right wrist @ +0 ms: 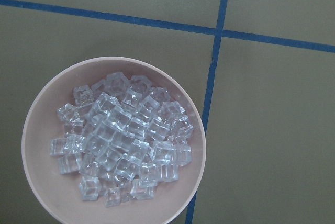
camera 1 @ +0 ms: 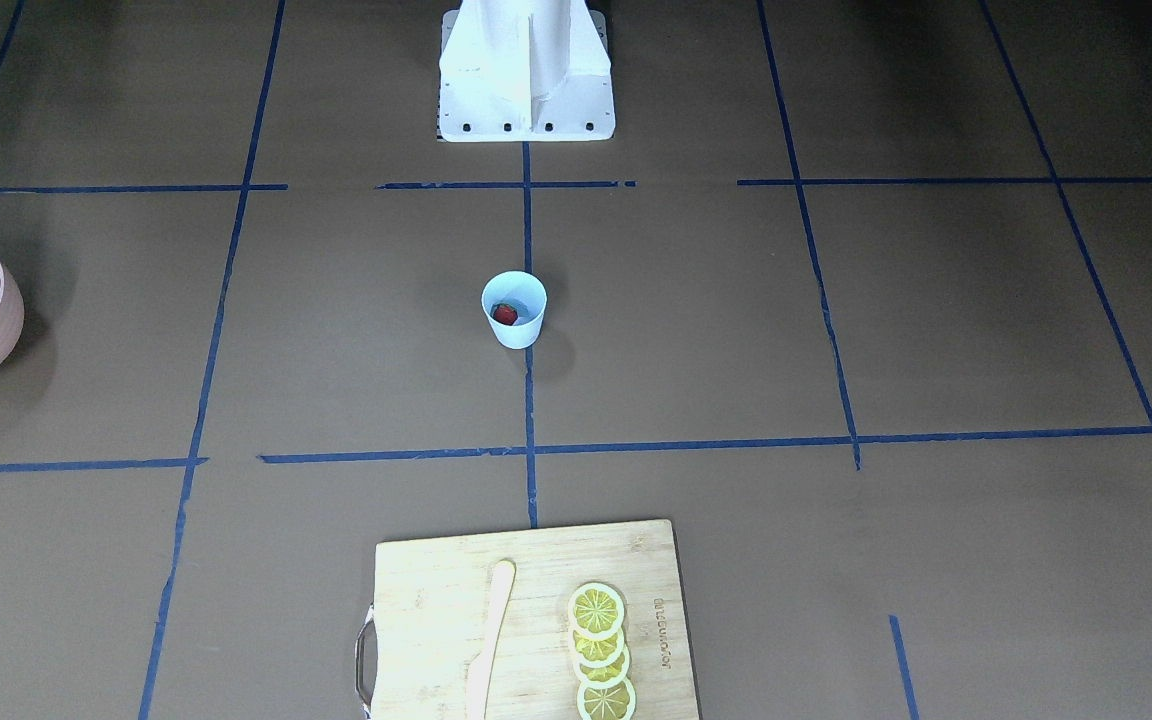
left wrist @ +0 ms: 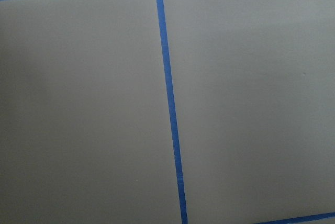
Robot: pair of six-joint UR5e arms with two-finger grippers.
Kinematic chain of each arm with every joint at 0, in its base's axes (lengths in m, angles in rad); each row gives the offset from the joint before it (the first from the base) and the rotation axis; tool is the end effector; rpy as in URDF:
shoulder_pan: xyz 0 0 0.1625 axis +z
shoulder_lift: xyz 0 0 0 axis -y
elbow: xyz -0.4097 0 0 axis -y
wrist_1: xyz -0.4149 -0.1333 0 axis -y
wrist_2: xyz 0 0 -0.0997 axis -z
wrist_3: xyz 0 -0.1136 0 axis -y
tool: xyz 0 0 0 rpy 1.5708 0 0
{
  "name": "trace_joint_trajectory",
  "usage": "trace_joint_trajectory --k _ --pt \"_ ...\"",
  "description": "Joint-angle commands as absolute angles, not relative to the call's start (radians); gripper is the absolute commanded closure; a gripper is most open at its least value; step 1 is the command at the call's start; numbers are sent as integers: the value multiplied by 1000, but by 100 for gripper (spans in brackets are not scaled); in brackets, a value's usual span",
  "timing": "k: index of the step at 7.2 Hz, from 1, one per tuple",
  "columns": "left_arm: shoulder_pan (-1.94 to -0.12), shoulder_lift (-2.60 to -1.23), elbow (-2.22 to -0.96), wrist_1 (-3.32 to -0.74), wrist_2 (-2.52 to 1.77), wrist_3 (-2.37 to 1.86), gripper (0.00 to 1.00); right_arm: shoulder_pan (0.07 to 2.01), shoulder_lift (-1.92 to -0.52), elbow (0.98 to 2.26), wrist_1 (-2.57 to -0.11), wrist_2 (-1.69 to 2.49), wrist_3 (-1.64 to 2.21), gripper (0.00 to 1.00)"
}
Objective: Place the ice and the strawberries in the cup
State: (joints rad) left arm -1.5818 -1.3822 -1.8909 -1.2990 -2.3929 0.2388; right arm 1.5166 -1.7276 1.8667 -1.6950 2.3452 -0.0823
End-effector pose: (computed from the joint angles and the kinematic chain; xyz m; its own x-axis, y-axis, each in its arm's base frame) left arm -0.0547 -0.4218 0.6010 0.6628 0.1274 -0.7379 -0.1501 0.9880 0.0357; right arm 0.0295 -0.4501 0.5894 0.7064 -0.1310 0.6956 0.1126 0.9910 0.0723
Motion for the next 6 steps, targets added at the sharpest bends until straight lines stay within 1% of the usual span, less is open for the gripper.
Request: trace_joint_trajectory --k 1,3,4,6 --pt "-1582 -1364 -1901 -1302 -2398 241 0 1517 -1729 1864 -1695 2347 -83 1" --pt "-1583 -1307 -1983 -1296 -2395 239 0 1516 -1721 1859 -1697 2347 -83 1" --pt "-1583 -1284 -1991 -1296 -2395 239 0 1516 -1720 1861 -1697 2349 -83 1" --pt "-1583 -1281 -1991 -1295 -2393 238 0 1516 -1721 1878 -1695 2379 -84 1"
